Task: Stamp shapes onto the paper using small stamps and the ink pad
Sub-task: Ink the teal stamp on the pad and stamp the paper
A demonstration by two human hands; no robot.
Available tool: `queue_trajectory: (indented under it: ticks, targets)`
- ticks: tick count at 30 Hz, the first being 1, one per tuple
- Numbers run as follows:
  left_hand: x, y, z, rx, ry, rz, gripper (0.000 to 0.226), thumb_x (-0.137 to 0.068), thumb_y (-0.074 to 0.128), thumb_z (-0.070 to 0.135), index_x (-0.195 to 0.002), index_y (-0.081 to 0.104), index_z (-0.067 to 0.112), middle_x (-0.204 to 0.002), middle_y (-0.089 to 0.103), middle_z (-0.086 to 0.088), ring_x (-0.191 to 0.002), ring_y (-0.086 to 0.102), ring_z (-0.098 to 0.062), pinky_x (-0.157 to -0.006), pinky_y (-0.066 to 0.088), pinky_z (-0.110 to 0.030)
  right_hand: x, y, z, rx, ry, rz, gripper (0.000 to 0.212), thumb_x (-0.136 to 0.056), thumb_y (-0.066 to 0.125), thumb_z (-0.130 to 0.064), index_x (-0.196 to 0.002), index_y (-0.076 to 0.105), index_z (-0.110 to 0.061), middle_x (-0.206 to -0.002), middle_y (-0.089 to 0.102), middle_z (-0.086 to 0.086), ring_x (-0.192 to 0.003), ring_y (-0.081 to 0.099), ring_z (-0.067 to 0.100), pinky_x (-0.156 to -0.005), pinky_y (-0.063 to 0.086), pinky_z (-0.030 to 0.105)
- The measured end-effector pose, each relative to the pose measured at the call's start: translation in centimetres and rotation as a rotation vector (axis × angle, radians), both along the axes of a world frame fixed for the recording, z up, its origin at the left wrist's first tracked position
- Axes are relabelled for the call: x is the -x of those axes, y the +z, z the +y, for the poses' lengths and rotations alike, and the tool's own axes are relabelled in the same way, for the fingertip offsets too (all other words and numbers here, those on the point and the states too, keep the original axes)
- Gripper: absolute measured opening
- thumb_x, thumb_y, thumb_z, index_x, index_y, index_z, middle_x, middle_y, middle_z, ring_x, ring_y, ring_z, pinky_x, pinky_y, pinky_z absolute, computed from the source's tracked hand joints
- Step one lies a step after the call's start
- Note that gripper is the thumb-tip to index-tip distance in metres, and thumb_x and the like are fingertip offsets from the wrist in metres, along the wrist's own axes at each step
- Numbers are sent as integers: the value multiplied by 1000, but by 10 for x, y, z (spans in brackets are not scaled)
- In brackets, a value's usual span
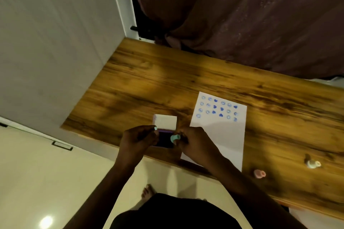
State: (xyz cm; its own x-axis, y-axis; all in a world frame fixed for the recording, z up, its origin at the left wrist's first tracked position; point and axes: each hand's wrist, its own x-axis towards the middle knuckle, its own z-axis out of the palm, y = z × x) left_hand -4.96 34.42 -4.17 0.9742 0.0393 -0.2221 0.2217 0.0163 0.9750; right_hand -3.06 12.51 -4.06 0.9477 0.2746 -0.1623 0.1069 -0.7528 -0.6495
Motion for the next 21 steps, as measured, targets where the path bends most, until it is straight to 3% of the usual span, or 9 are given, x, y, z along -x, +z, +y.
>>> queue_trajectory:
  ticks: [2, 8, 16, 21]
  targets:
    - [2, -2, 11, 2, 15, 6, 17, -94, 73, 9, -104, 82, 20, -101, 83, -7, -94, 80, -28, -82, 65, -47, -4, -1, 12, 99, 52, -4, 31, -93, 69, -35, -122, 67, -23, -122, 73, 2, -111, 70, 21, -97, 57, 32]
    - [4, -12, 35, -19, 25, 35, 13, -94, 74, 13, -102, 83, 18, -95, 83, -7, -91, 80, -28, -81, 66, -42, -9, -4, 31, 272, 107, -10, 33, -95, 66, -34, -126, 63, -22, -125, 70, 5, -114, 69, 24, -98, 53, 31]
    - [0, -18, 42, -8, -16, 35, 12, -92, 76, 21, -100, 83, 25, -96, 83, -3, -92, 81, -22, -81, 66, -40, -4, -10, 45, 343, 73, 0, 30, -95, 66, -29, -123, 66, -18, -122, 72, 5, -111, 69, 24, -98, 51, 28]
    - [-2, -22, 42, -8, -41, 54, 16, -94, 74, 16, -105, 82, 25, -101, 83, -1, -95, 80, -21, -80, 66, -38, 2, -18, 51, 399, 80, 10, 27, -92, 69, -23, -118, 69, -16, -116, 73, 7, -107, 70, 27, -94, 54, 33]
